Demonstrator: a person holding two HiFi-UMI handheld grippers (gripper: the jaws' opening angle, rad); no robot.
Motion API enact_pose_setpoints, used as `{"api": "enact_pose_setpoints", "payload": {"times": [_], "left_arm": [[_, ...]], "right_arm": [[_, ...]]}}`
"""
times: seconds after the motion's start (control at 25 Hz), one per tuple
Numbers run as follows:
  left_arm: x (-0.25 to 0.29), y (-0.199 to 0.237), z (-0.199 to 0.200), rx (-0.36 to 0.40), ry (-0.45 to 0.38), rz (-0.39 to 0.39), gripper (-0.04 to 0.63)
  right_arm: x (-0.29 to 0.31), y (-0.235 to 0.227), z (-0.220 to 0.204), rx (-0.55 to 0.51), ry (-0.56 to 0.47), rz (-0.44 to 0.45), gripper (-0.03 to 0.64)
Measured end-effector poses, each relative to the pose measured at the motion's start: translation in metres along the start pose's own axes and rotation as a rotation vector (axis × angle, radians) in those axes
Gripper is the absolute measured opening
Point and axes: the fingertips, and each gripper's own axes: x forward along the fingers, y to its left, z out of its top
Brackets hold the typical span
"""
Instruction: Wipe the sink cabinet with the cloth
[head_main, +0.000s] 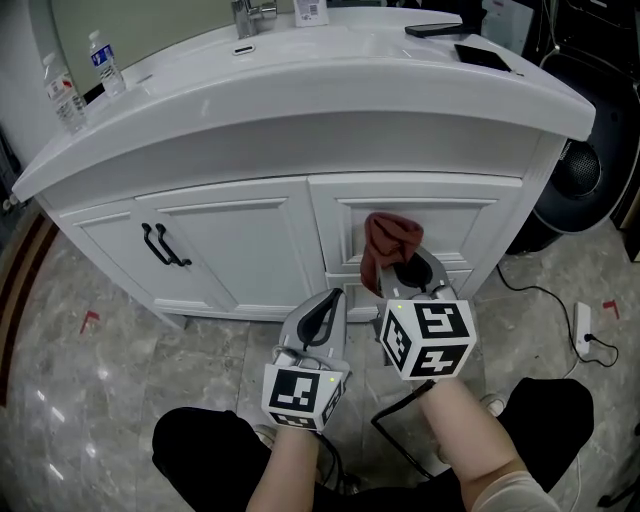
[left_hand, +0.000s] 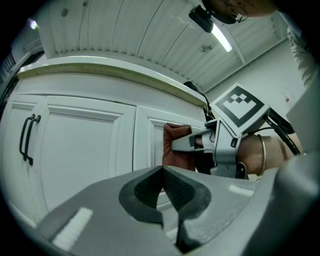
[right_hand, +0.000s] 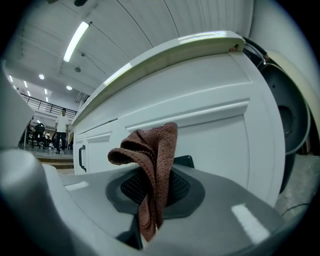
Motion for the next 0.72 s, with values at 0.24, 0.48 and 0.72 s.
{"api": "enact_pose_setpoints", "payload": {"times": [0.24, 0.48, 0.72], "left_arm": [[0.009, -0.009, -0.003, -0.024, 0.0, -0.015, 0.0], [0.021, -0.033, -0.003, -0.009, -0.001, -0.065, 0.0], [0.029, -0.039, -0.001, 0.012, 0.003, -0.07, 0.0]], "right_arm": [[-0.024, -0.024, 0.012, -0.012, -0.034, -0.03, 0.081], [-0.037, -0.059, 0.011, 0.031, -0.033, -0.098, 0.08], [-0.026, -0.076, 0.006, 0.044, 0.007, -0.083, 0.08]]}}
